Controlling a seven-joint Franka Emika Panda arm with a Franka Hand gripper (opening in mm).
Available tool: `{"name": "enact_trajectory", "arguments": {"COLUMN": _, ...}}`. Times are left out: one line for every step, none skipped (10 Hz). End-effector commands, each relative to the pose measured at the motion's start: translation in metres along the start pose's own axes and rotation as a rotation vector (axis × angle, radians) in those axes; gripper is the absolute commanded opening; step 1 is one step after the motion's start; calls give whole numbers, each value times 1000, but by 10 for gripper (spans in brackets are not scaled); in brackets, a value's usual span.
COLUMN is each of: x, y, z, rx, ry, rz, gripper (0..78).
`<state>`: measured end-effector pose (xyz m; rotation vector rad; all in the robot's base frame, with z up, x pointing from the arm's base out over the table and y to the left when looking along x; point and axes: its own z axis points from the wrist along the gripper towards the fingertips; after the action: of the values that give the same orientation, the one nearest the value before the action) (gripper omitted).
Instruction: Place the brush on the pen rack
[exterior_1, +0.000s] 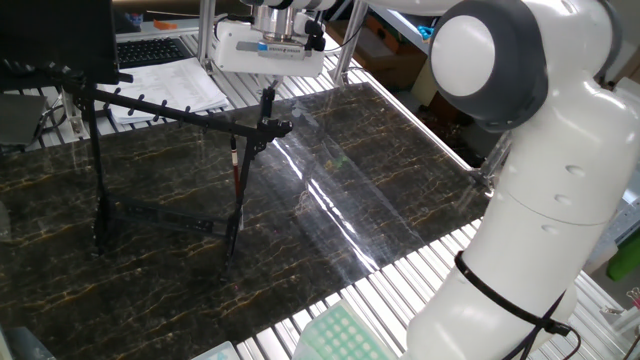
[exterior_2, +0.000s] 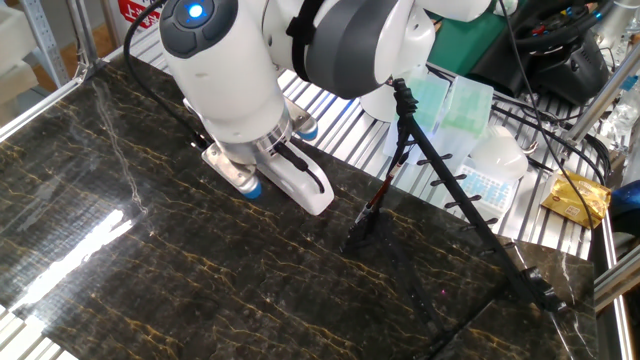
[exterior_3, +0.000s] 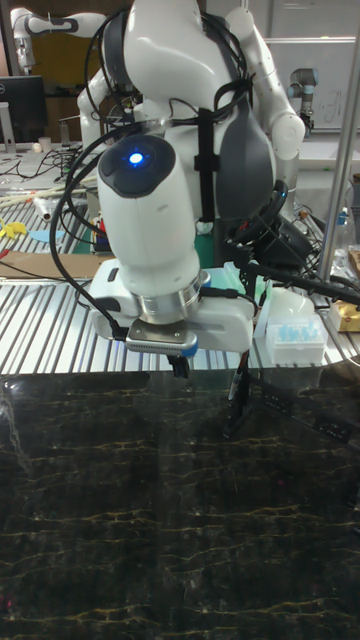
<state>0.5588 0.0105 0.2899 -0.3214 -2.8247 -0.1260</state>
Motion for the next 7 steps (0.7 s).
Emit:
{"name": "enact_trajectory", "arguments": {"x": 2, "y": -12, "z": -14, "rx": -128, "ry": -28, "rz": -33, "gripper": 16}}
{"name": "enact_trajectory", "arguments": {"x": 2, "y": -12, "z": -14, "rx": -125, "ry": -28, "rz": -33, "gripper": 16}}
{"name": "enact_trajectory", "arguments": {"x": 2, "y": -11, "z": -13, "rx": -127, "ry": -28, "rz": -32, "gripper": 16}}
{"name": "enact_trajectory", "arguments": {"x": 2, "y": -11, "z": -13, "rx": -127, "ry": -28, "rz": -35, "gripper": 16}}
{"name": "enact_trajectory", "arguments": {"x": 2, "y": -10, "z": -13, "rx": -124, "ry": -29, "rz": -40, "gripper": 16}}
{"name": "enact_trajectory", "arguments": {"x": 3, "y": -9, "z": -12, "rx": -111, "ry": -33, "rz": -49, "gripper": 16}}
{"name": "enact_trajectory", "arguments": {"x": 5, "y": -7, "z": -13, "rx": -68, "ry": -51, "rz": -64, "gripper": 16}}
